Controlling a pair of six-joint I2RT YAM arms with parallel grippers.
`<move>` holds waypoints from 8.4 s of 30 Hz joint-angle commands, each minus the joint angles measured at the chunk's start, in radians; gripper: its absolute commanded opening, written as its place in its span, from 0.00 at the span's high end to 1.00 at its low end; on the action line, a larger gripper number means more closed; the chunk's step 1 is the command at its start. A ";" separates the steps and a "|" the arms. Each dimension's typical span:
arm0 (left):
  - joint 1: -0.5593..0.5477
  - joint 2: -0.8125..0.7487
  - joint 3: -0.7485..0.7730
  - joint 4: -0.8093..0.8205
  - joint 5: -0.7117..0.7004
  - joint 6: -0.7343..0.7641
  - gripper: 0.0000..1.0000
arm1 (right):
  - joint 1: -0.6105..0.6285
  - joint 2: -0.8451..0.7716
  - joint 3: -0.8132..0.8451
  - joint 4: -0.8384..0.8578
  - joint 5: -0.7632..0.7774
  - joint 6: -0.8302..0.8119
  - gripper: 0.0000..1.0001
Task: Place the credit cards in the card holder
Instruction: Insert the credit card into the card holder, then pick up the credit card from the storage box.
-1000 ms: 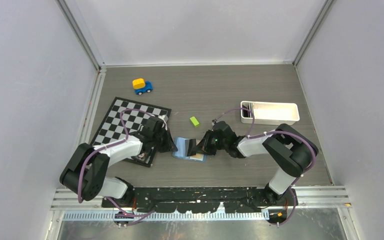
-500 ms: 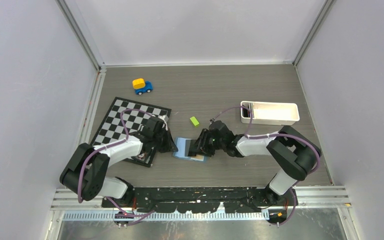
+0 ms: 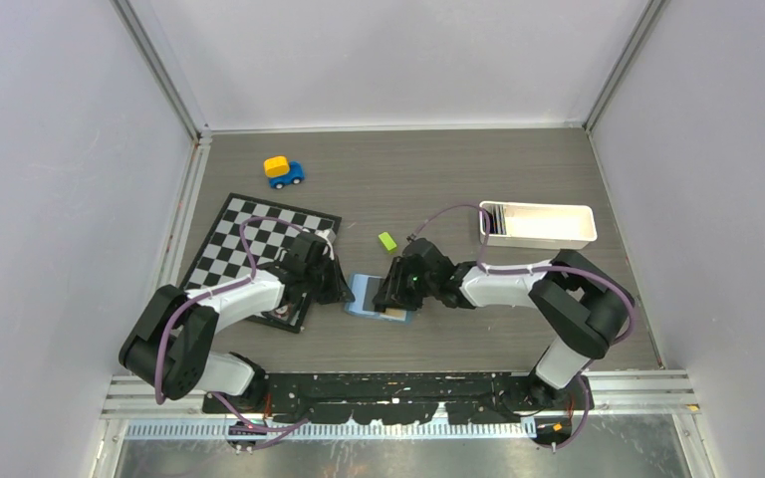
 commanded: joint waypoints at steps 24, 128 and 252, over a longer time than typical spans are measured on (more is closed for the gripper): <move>0.000 -0.107 -0.045 0.032 0.021 0.014 1.00 | 0.095 0.020 0.253 -0.357 0.196 -0.215 0.45; 0.006 0.022 -0.109 0.497 0.355 -0.082 1.00 | 0.092 0.112 0.198 -0.469 0.323 -0.165 0.63; -0.003 -0.039 0.009 0.033 0.059 0.021 1.00 | -0.593 0.156 0.622 -0.743 0.449 -0.811 0.78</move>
